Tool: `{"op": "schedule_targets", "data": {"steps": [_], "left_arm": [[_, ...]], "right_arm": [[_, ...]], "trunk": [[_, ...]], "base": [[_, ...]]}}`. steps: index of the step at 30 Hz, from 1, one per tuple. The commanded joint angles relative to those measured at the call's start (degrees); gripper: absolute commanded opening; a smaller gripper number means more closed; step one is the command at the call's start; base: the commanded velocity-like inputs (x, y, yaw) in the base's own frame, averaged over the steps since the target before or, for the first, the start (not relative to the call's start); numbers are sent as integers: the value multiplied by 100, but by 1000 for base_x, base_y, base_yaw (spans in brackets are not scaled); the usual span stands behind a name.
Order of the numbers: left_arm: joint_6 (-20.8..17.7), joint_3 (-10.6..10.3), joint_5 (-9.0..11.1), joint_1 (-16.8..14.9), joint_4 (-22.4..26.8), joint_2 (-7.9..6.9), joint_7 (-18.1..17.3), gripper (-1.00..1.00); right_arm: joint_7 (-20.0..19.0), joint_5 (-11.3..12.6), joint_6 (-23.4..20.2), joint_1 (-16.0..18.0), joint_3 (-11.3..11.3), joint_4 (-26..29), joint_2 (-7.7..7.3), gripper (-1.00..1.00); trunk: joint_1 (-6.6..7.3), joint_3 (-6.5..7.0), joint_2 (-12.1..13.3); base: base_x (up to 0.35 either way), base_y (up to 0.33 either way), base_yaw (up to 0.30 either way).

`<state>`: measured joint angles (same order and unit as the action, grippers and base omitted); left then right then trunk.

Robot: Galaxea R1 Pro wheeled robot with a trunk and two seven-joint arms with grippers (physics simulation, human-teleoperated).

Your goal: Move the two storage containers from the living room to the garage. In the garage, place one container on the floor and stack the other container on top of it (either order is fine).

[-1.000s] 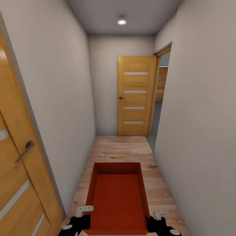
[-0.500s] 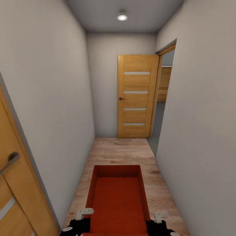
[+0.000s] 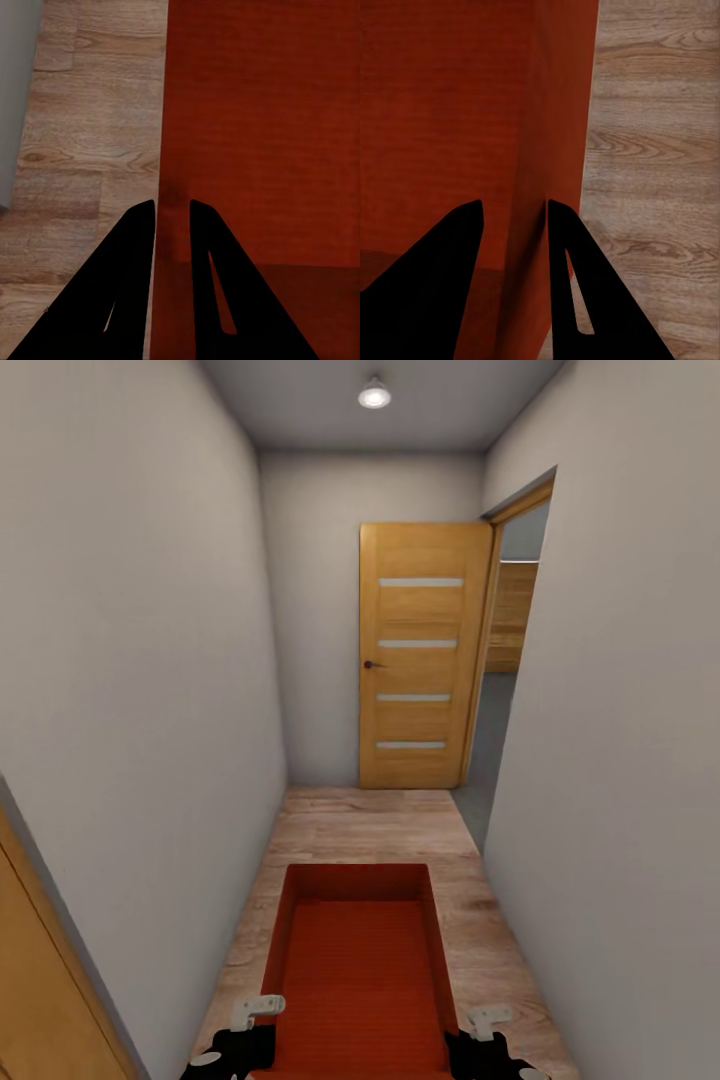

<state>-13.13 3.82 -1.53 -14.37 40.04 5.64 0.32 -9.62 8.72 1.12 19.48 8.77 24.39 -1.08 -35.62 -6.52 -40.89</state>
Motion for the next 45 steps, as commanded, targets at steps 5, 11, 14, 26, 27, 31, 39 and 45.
{"op": "schedule_targets", "data": {"steps": [5, 11, 14, 26, 27, 31, 39, 45], "left_arm": [[92, 14, -48, -8, 406, -2, 33, -100], [92, 14, -47, -6, 406, 4, 33, -100], [92, 13, -49, -9, 404, 0, 35, -100], [94, 14, -49, -6, 399, 0, 36, -100], [93, 14, -49, -5, 399, -1, 34, -100], [99, 13, -49, -5, 399, 6, 38, -100], [100, 14, -49, -5, 399, 7, 38, -100], [100, 12, -49, -5, 399, 7, 38, -100]], "right_arm": [[4, 32, 11, 4, 44, -22, -32, -100], [4, 33, 13, 6, 46, -22, -32, -100], [4, 33, 13, 4, 46, -22, -32, -100], [4, 34, 11, 4, 46, -22, -30, -100], [4, 34, 14, 4, 46, -22, -31, -100], [4, 34, 13, 4, 46, -22, -31, -100], [4, 34, 16, 5, 44, -22, -32, -100], [4, 34, 15, 5, 44, -22, -30, -100]], "trunk": [[-5, -10, -8], [-5, -10, -8], [-5, -10, -8], [-5, -10, -8], [-5, -10, -8], [-5, -10, -8], [-5, -10, -8], [-5, -10, -8]], "base": [[327, 0, 0], [326, 0, 0], [326, 0, 0], [327, 0, 0], [327, 0, 0], [327, 0, 0], [327, 0, 0], [327, 0, 0]]}}
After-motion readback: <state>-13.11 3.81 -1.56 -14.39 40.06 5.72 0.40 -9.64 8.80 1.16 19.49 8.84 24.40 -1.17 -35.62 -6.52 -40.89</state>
